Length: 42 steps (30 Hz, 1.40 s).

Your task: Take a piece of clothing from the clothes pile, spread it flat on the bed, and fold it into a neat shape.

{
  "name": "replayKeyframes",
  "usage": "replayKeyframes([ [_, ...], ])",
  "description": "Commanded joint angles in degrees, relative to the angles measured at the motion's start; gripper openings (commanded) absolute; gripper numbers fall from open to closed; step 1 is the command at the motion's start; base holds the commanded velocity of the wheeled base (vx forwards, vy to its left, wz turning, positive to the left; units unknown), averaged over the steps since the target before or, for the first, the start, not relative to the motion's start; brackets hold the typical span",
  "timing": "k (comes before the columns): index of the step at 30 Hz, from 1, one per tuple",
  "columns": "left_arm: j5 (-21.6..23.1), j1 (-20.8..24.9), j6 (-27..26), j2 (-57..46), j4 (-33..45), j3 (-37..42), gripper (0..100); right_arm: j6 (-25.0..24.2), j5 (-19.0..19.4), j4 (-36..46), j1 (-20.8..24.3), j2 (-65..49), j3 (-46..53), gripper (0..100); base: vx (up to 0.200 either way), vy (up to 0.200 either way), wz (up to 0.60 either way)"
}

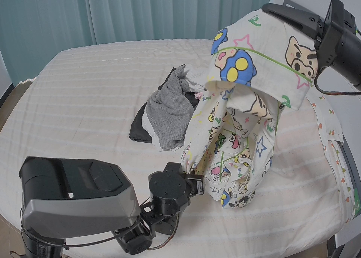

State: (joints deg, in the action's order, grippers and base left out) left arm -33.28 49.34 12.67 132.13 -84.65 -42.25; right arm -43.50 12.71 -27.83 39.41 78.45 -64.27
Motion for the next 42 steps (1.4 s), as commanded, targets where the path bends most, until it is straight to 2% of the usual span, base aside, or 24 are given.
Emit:
replayKeyframes([
  [1, 1.3, 0.2, 0.0, -4.8, -4.2, 7.7, 0, 0.0, 0.0, 0.1, -3.6, -2.0, 2.3, 0, 0.0, 0.0, 0.0],
  [6, 3.4, -0.2, 0.3, -16.1, -4.5, 13.7, 0, 0.0, -0.1, 0.1, -9.2, -3.6, 5.8, 0, 0.0, 0.0, 0.0],
  [10, 4.5, -1.7, -0.1, -23.9, -2.5, 14.5, 0, 0.1, -0.1, 0.3, -13.5, -5.1, 8.7, 0, 0.0, 0.0, 0.0],
  [13, 5.0, -3.9, 0.4, -30.8, 1.8, 14.7, 0, 0.1, -0.1, 0.3, -17.3, -7.0, 12.1, 0, 0.0, 0.0, 0.0],
  [18, 5.1, -4.8, 0.5, -38.2, 4.5, 15.1, 0, 0.3, -0.1, 0.3, -20.7, -9.4, 18.4, 0, 0.0, 0.0, 0.0],
  [21, 6.6, -4.6, 0.5, -43.3, 10.8, 14.0, 0, 0.5, -0.1, 0.2, -21.0, -10.6, 20.8, 0, 0.0, 0.0, 0.0],
  [25, 9.1, -4.6, 0.5, -50.2, 23.0, 9.6, 0, 0.5, -0.1, 0.2, -21.3, -11.7, 20.6, 0, 0.0, 0.0, 0.0],
  [26, 9.1, -4.6, 0.5, -50.2, 23.0, 9.6, 0, 0.5, -0.1, 0.2, -21.3, -11.7, 20.6, 0, 0.0, 0.0, 0.0],
  [27, 9.3, -4.4, 0.5, -52.8, 28.6, 6.6, 0, 0.6, -0.1, 0.2, -21.5, -12.2, 19.8, 0, 0.0, 0.0, 0.0],
  [32, 10.7, -4.2, 0.8, -59.4, 43.8, -6.1, 0, 0.7, -0.1, 0.4, -21.5, -13.6, 14.7, 0, 0.0, 0.0, 0.0],
  [38, 13.9, -4.1, 2.5, -66.0, 60.1, -10.3, 0, 0.7, 0.0, 0.3, -21.0, -15.2, 10.8, 0, 0.0, 0.0, 0.0],
  [41, 14.6, -3.3, 8.8, -66.9, 69.6, -8.5, 0, 0.6, 0.6, 0.3, -19.7, -16.0, 13.7, 0, 0.0, 0.0, 0.0],
  [42, 14.8, -3.0, 9.5, -66.9, 70.7, -7.9, 0, 0.6, 0.6, 0.3, -19.5, -16.0, 14.2, 0, 0.0, 0.0, 0.0],
])
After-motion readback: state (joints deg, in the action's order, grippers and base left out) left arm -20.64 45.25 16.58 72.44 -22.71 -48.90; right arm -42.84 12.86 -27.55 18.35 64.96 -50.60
